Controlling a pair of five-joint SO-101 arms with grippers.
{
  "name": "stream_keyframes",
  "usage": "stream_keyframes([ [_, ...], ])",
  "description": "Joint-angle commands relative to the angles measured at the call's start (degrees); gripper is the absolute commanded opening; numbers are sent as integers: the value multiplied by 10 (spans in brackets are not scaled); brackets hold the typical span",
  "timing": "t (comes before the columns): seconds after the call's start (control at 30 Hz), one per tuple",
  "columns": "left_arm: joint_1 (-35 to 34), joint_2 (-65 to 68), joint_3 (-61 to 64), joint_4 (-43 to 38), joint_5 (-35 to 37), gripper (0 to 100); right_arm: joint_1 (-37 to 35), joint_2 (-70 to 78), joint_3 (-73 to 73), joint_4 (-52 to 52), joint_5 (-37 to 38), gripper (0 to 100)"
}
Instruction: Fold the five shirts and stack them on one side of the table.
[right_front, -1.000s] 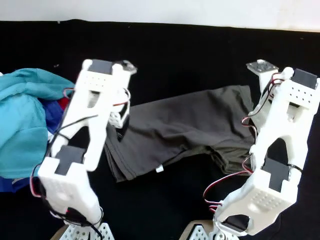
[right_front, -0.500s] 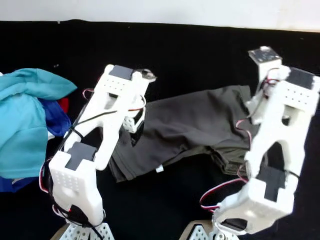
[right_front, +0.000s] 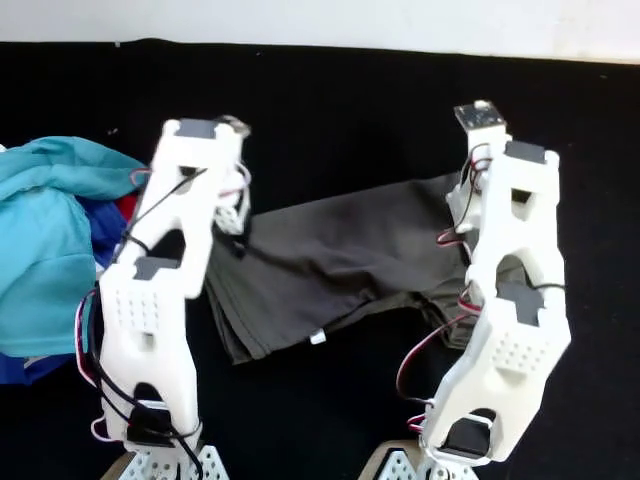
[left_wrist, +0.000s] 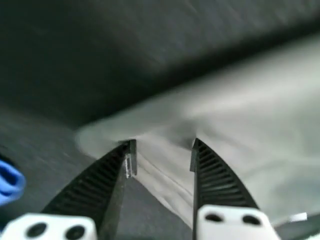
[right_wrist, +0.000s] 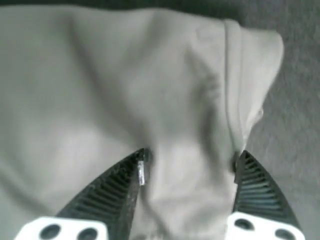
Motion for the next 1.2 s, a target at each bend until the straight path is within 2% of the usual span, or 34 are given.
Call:
stream_keyframes([
  [0.0,-26,67,-179,39,1,184,0,18,-7,-69,-6,271],
  [0.17,-26,201,-406,74,0,184,1,45,-7,-145,-6,271],
  [0.3,-26,268,-531,89,0,184,2,44,-25,-152,-7,271],
  [0.43,-24,269,-579,135,1,184,2,43,-82,-86,-7,271],
  [0.57,-25,221,-554,144,3,184,-1,44,-169,15,-7,271],
  [0.7,-10,116,-441,146,4,182,0,44,-252,94,-7,271],
  [0.83,23,-51,-227,146,4,177,0,44,-327,185,-7,271],
  [0.9,45,-141,-108,145,2,136,0,44,-363,230,-7,259],
  [0.97,70,-218,4,137,1,65,0,44,-400,270,-7,197],
  [1.03,87,-282,118,91,1,2,0,44,-431,303,-7,107],
  [1.1,97,-332,235,26,1,14,1,43,-455,316,-7,20],
  [1.17,106,-371,346,-41,2,8,11,40,-463,317,-7,12],
])
